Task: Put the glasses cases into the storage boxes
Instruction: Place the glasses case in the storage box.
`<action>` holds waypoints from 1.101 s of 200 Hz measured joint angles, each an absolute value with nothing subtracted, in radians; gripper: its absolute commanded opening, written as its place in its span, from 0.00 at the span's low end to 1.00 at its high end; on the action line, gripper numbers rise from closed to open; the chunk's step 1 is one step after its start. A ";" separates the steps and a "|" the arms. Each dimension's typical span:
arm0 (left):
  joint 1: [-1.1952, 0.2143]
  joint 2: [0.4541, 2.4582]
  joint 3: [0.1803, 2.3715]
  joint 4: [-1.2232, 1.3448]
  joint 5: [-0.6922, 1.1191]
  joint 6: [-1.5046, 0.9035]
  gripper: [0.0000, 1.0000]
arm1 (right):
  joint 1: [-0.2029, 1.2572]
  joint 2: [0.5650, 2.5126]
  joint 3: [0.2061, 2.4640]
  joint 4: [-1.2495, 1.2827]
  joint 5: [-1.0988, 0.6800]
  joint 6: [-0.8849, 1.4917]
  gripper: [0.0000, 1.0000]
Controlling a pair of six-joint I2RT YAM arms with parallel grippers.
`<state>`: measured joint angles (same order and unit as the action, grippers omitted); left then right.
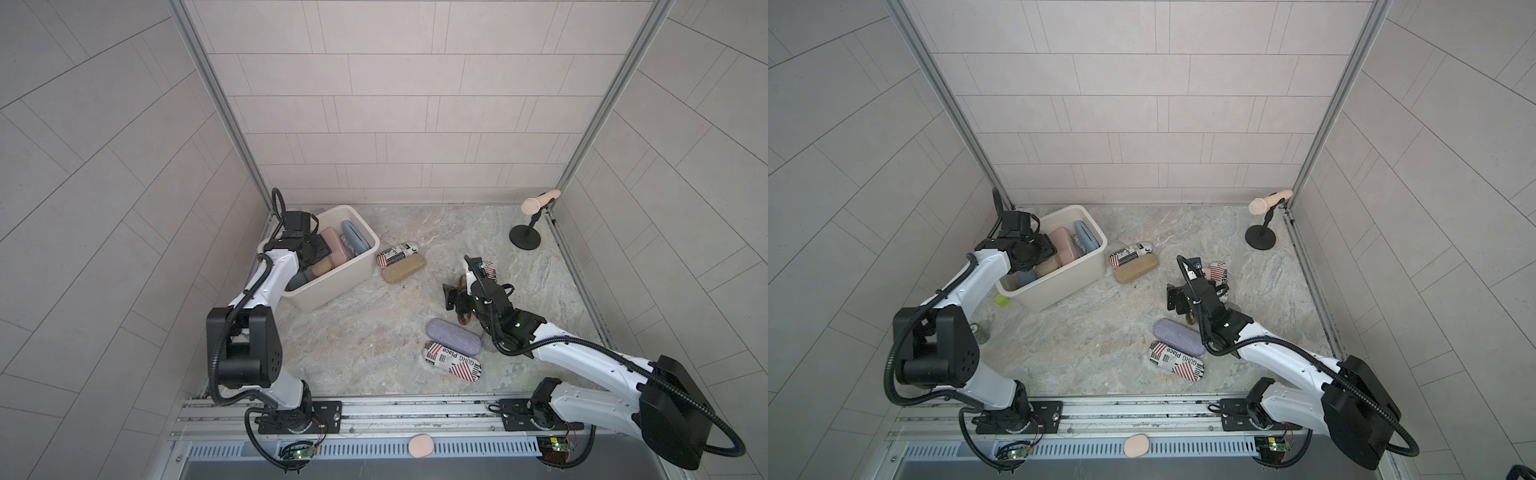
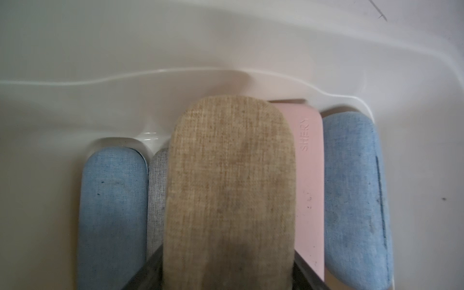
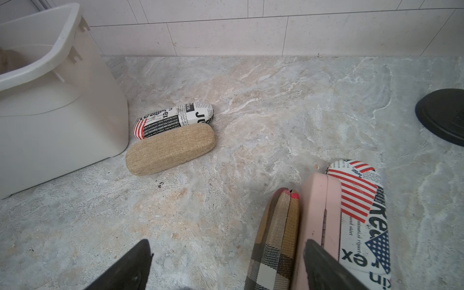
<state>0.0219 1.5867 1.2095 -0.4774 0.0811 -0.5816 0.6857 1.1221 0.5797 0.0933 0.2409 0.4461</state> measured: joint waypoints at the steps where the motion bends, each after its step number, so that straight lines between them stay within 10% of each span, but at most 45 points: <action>1: 0.022 1.588 1.209 -0.477 0.082 -0.581 0.70 | 0.686 1.122 0.580 0.093 0.241 0.446 0.96; 100: 0.048 1.628 1.229 -0.485 0.115 -0.552 0.91 | 0.686 1.132 0.580 0.093 0.241 0.445 0.97; 220: -0.110 1.391 1.229 -0.485 0.115 -0.532 0.86 | 0.686 1.129 0.580 0.094 0.256 0.447 0.97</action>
